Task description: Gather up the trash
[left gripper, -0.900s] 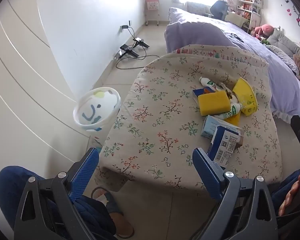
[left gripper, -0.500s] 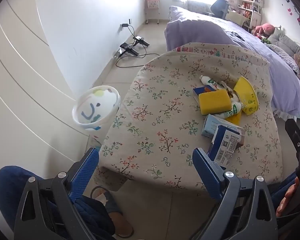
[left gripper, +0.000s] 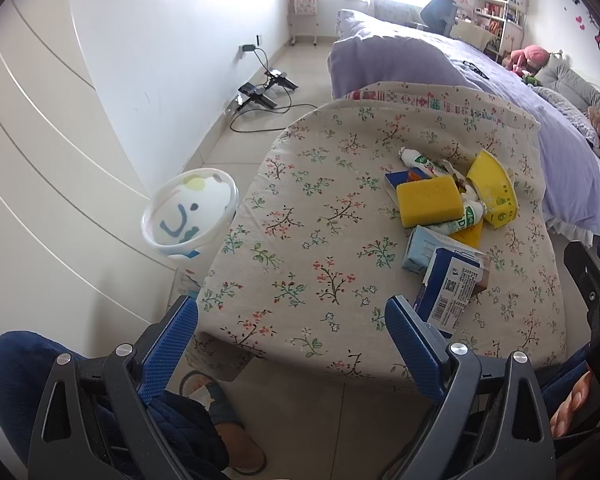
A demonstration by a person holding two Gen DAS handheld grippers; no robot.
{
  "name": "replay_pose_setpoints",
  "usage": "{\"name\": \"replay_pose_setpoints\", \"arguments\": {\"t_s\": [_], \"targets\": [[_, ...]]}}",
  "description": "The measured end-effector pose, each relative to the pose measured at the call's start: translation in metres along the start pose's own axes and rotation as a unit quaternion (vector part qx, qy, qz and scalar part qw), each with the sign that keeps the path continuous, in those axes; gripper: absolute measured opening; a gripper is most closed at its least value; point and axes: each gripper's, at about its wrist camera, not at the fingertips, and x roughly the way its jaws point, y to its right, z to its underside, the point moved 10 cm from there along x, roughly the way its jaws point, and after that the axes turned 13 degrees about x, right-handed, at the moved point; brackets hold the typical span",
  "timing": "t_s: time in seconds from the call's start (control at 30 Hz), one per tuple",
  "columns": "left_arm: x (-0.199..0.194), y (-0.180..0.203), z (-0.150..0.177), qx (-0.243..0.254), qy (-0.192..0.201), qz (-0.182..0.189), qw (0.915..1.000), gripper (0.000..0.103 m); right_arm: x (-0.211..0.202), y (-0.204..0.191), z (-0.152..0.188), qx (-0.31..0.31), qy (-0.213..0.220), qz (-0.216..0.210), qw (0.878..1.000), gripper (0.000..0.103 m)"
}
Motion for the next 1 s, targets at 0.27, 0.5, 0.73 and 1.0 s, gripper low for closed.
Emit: {"name": "replay_pose_setpoints", "arguments": {"t_s": [0.27, 0.5, 0.73, 1.0], "targets": [[0.001, 0.001, 0.001, 0.0, -0.002, 0.002, 1.0, 0.096, 0.001, 0.0, 0.002, 0.001, -0.005, -0.002, 1.0, 0.103], [0.002, 0.003, 0.002, 0.002, -0.004, 0.004, 1.0, 0.096, 0.005, -0.004, 0.007, -0.003, -0.017, -0.008, 1.0, 0.103], [0.002, 0.004, 0.003, 0.002, -0.005, 0.006, 1.0, 0.096, 0.006, -0.006, 0.009, -0.011, -0.019, -0.008, 1.0, 0.103], [0.002, 0.003, 0.003, 0.003, -0.005, 0.006, 1.0, 0.096, 0.007, -0.008, 0.01, -0.015, -0.023, -0.01, 1.0, 0.103]]}}
